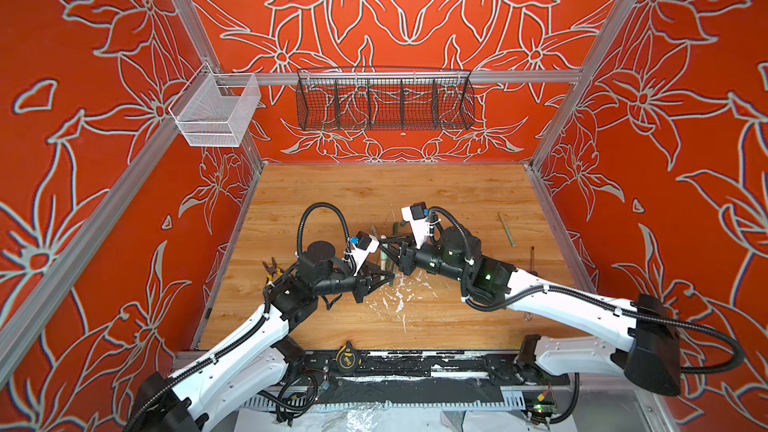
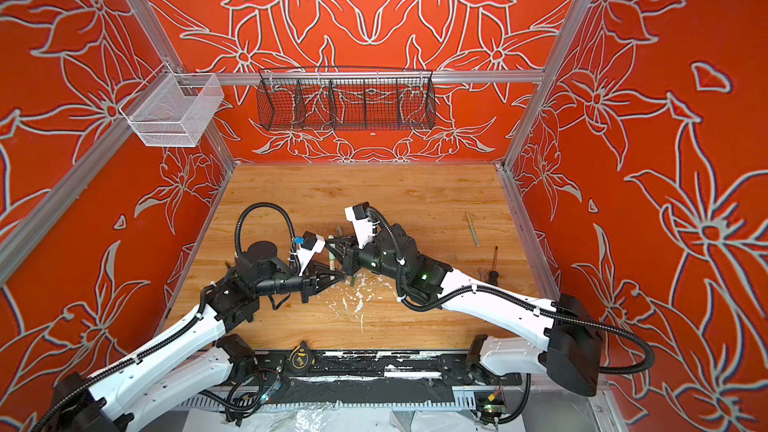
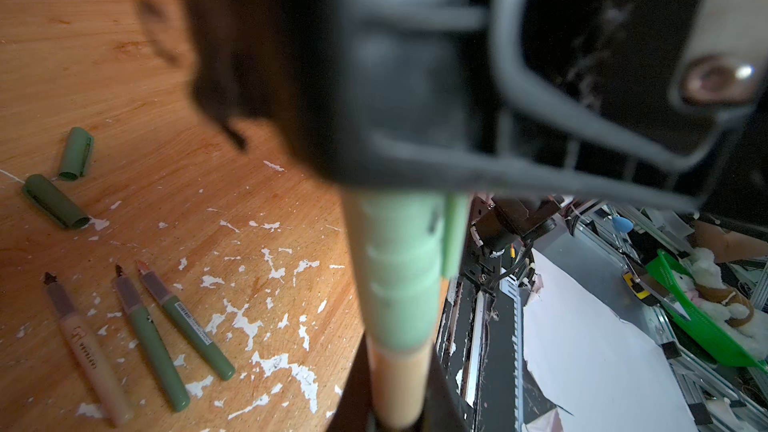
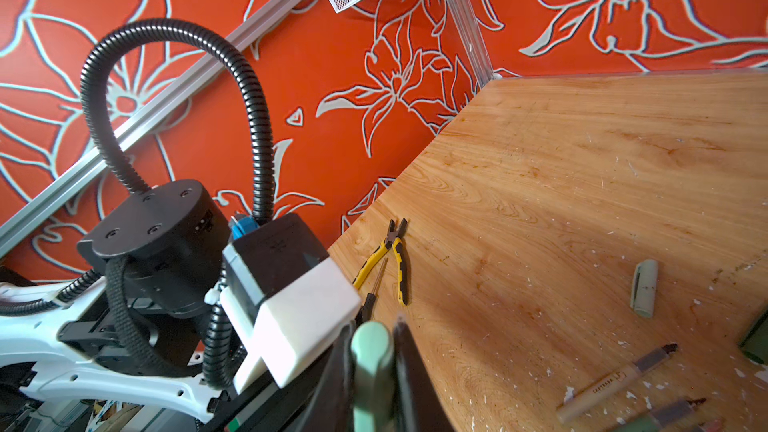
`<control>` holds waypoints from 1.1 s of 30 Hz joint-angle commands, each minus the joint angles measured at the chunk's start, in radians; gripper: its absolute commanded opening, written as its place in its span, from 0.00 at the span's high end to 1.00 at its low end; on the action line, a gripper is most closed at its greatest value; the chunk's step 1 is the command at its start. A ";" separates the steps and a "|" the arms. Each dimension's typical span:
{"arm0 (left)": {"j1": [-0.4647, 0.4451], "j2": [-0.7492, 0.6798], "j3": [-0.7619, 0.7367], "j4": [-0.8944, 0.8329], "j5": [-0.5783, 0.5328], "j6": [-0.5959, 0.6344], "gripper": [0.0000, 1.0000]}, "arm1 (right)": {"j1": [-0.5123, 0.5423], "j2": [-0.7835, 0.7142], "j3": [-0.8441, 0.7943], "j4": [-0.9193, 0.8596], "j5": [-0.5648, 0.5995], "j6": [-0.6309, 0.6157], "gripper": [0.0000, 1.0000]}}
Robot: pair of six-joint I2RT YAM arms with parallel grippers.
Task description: Insert the pens into the pen caps
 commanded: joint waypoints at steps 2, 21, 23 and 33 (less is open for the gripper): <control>0.009 -0.010 0.104 0.288 -0.002 0.084 1.00 | 0.107 0.076 -0.039 -0.190 -0.175 0.056 1.00; 0.028 -0.012 0.092 0.298 0.014 0.067 1.00 | 0.123 0.037 -0.040 -0.223 -0.097 0.045 1.00; 0.028 -0.013 0.089 0.303 0.018 0.065 1.00 | 0.122 0.024 -0.038 -0.227 -0.064 0.053 1.00; 0.028 -0.030 0.081 0.332 0.069 0.044 1.00 | 0.104 -0.009 -0.016 -0.263 -0.035 0.029 1.00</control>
